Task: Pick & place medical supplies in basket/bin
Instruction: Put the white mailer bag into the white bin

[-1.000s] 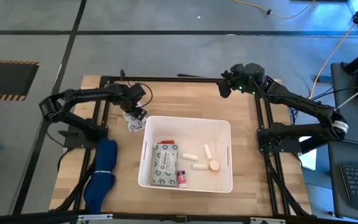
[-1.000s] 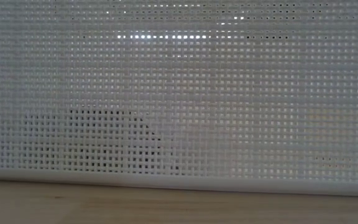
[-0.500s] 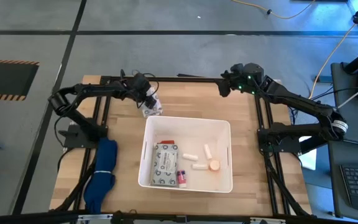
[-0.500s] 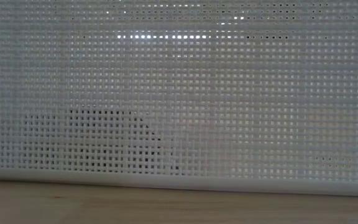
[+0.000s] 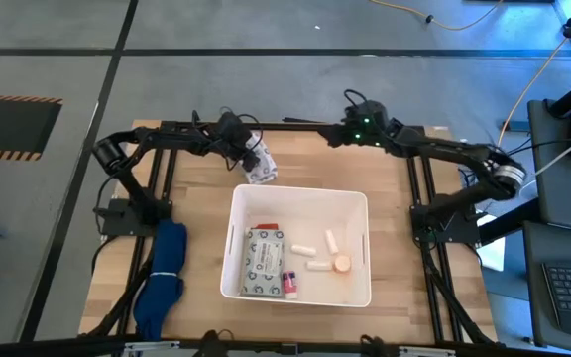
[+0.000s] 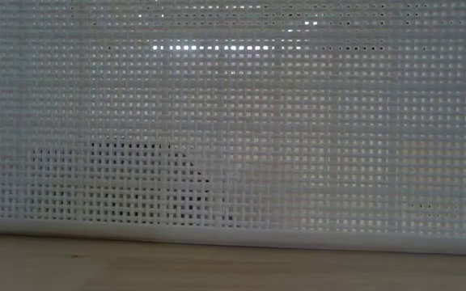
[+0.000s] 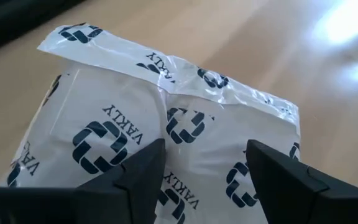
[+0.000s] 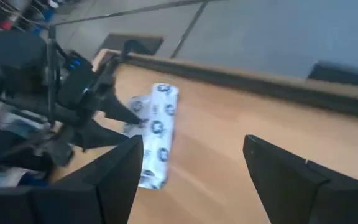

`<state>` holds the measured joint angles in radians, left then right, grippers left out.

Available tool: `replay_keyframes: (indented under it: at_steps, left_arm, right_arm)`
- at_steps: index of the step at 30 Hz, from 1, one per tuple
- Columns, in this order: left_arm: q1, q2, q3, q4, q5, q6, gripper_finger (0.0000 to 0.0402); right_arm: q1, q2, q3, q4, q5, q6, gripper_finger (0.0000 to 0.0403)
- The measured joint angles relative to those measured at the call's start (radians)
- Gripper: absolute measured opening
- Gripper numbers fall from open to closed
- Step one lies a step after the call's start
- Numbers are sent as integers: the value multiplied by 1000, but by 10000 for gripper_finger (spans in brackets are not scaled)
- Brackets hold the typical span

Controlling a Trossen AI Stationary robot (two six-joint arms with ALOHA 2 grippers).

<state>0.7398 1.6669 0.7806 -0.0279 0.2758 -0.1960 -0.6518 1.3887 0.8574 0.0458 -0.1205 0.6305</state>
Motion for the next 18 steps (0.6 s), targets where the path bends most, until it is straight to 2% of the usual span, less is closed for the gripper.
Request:
replay_keyframes:
  at_steps: [5,18]
  left_arm:
    - [-18,2,22,-12,56,44,212]
    - [-52,19,28,13,41,87,185]
  right_arm:
    - [3,142,11,80,-65,100,280]
    - [121,440,231,82,-79,134,280]
